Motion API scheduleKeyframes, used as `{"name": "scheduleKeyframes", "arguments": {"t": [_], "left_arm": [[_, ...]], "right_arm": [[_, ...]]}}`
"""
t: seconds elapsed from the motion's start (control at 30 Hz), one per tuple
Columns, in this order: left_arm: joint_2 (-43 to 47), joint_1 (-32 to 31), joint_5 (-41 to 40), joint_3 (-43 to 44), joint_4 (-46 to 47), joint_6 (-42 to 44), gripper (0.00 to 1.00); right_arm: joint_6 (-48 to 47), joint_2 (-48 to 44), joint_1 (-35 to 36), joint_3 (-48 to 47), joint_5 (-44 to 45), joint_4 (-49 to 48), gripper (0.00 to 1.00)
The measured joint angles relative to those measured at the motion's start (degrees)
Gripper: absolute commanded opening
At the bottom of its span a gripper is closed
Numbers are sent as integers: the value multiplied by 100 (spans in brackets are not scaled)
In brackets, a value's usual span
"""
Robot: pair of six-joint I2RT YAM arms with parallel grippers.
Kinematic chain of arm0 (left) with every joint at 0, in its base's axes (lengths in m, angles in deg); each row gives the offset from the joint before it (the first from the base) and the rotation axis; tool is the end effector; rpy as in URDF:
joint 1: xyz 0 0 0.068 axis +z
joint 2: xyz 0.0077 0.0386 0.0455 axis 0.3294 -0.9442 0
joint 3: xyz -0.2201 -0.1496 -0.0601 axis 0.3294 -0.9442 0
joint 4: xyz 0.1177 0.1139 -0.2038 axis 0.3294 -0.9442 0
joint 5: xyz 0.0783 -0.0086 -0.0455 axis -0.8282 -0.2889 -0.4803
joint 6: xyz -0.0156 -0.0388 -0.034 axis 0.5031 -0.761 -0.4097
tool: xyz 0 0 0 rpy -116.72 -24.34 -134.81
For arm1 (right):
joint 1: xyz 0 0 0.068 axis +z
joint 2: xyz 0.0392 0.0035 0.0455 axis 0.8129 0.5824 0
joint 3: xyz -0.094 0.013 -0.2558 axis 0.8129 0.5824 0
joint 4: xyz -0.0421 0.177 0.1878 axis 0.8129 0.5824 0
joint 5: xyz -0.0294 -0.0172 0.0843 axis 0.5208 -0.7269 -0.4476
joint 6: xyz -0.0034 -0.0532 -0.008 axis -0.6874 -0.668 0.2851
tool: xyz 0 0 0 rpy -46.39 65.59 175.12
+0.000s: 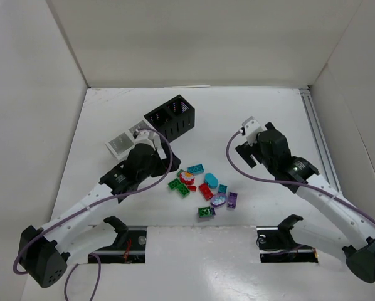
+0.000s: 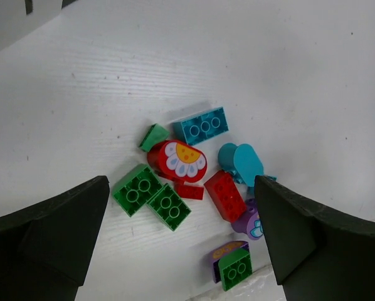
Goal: Sort the legos into containers by color
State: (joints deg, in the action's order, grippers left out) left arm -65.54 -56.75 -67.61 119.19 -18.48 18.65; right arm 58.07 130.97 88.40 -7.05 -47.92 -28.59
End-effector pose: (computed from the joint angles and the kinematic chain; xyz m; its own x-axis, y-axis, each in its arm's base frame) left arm 0.1682 -0.1249 0.2734 -0.6136 -0.3352 -0.7149 0.1883 0.8172 -0.5448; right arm 0.1820 0.1057 0.3092 -0.3173 -0.6337 -0.7055 -0.3815 0.7664 -0.5168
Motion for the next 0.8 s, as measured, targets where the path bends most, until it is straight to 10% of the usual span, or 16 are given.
{"name": "scheduleKeyframes", "arguments": {"t": [0.8], "left_arm": [[-122,-592,-251,-1099,-328,-1423,91]], "right_arm": [[-352,562,1040,136,901,-319,96]]}}
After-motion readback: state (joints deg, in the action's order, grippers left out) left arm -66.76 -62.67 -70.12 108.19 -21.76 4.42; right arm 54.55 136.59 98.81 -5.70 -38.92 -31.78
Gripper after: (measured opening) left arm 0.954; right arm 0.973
